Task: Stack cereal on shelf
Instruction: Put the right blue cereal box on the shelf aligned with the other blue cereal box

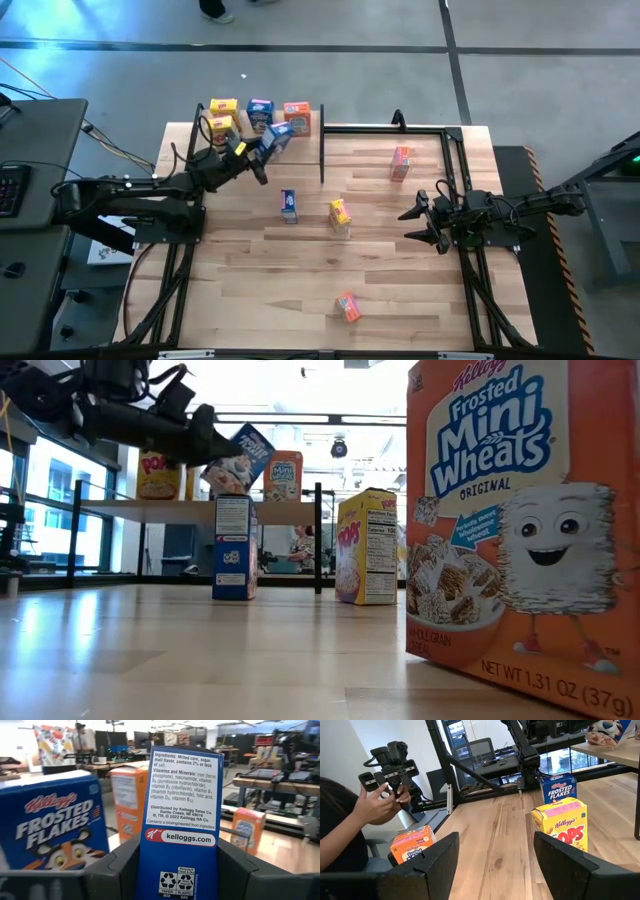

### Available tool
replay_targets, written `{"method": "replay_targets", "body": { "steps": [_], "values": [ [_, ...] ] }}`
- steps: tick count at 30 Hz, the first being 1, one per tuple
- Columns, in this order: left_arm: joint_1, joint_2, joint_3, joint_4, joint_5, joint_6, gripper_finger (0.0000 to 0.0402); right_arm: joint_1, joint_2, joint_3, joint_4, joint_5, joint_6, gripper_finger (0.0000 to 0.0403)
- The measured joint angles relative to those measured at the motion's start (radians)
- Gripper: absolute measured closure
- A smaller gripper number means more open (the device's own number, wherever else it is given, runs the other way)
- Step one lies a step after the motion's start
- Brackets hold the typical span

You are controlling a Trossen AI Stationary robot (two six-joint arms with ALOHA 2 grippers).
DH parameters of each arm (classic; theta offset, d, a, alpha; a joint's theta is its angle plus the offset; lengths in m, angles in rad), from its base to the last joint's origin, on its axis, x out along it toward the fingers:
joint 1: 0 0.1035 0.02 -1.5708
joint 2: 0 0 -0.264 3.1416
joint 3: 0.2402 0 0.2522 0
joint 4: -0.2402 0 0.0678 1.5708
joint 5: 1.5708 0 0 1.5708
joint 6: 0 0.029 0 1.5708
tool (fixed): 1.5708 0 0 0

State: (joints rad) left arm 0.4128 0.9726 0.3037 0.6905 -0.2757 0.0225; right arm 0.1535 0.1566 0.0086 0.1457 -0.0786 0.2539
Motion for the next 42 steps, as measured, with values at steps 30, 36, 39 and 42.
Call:
{"method": "replay_targets", "body": {
  "steps": [30, 36, 39, 42],
  "values": [
    [-0.002, -0.039, 0.001, -0.098, -0.051, -0.003, 0.0176, 0.0, 0.0, 0.0, -0.001, 0.0, 0.0, 0.0153],
    [-0.002, -0.075, 0.001, -0.125, -0.051, 0.008, 0.0171, 0.0, 0.0, 0.0, -0.001, 0.0, 0.0, 0.0153],
    [-0.002, -0.097, 0.001, -0.141, -0.051, 0.008, 0.0171, 0.0, 0.0, 0.0, -0.001, 0.0, 0.0, 0.0153],
    [-0.003, -0.122, 0.001, -0.149, -0.052, 0.009, 0.0171, 0.0, 0.0, 0.0, -0.001, 0.0, 0.0, 0.0153]
  ]
}}
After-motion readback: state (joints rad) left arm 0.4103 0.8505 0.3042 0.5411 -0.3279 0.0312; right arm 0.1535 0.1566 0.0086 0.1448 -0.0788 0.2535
